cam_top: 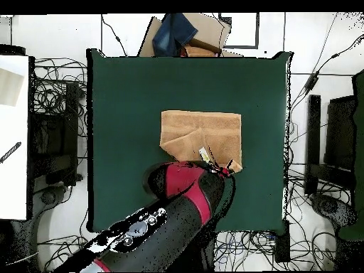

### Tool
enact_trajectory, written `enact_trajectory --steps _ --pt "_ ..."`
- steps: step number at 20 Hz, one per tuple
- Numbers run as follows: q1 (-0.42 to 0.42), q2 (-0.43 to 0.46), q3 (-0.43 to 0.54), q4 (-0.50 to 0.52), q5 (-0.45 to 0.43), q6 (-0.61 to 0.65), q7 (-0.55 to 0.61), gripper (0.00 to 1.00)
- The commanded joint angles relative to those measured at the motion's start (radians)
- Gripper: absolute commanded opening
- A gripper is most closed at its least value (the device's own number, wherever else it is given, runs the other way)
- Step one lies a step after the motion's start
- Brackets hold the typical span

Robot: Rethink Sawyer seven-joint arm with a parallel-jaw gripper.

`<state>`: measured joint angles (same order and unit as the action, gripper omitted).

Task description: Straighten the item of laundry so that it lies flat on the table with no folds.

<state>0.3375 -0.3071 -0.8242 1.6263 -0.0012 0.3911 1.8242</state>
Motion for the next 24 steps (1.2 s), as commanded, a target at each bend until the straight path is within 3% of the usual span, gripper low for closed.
enact_trajectory --steps 1,24 --pt "0.020 0.032 0.062 0.107 0.059 -0.083 0.312 0.00" --pt "0.038 0.113 0.104 0.252 0.174 -0.300 0.317 0.00"
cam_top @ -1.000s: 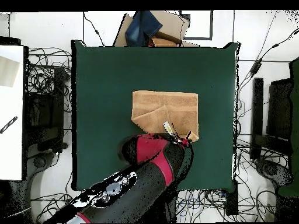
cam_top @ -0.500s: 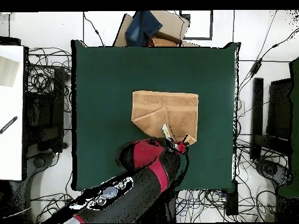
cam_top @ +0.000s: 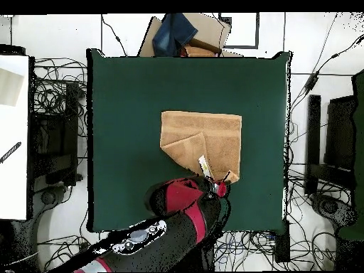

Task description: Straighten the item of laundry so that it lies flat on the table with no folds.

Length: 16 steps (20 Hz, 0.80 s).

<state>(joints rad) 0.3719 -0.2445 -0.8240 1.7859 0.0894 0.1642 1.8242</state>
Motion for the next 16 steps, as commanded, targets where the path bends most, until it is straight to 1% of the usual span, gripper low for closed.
enact_trajectory --steps 1,13,16 --pt "0.003 0.052 0.106 0.097 0.088 -0.080 0.313 0.00" --pt "-0.022 0.094 0.156 0.116 0.115 -0.181 0.266 0.00" --pt "-0.023 0.109 0.172 0.124 0.130 -0.212 0.281 0.00"
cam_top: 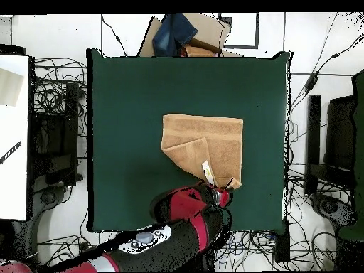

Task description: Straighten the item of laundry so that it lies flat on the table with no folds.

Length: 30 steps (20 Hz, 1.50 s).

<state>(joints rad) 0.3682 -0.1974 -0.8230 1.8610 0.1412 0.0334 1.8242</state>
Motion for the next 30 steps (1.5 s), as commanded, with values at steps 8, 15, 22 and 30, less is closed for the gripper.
enact_trajectory --steps 8,15,22,30 --pt "-0.024 0.093 0.229 0.076 0.126 -0.164 0.304 0.00" --pt "-0.040 0.104 0.274 0.104 0.158 -0.228 0.312 0.00" --pt "-0.051 0.111 0.296 0.113 0.176 -0.256 0.294 0.00" --pt "-0.052 0.111 0.299 0.122 0.191 -0.271 0.282 0.00"
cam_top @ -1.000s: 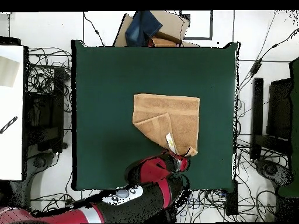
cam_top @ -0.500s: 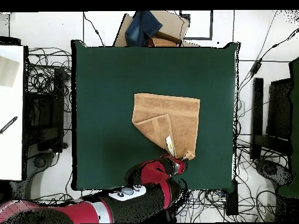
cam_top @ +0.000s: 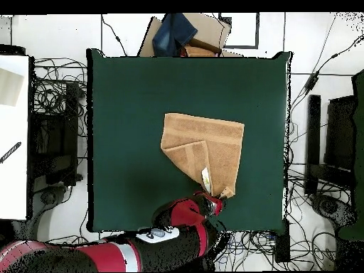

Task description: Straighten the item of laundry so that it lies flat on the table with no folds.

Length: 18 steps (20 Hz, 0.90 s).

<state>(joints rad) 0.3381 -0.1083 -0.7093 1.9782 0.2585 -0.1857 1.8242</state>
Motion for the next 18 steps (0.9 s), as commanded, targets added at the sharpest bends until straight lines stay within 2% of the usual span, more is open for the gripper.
enact_trajectory --steps 1,18 --pt "-0.022 0.022 0.187 0.005 0.075 -0.055 0.282 0.00" --pt "-0.023 0.017 0.192 0.015 0.082 -0.077 0.268 0.00"
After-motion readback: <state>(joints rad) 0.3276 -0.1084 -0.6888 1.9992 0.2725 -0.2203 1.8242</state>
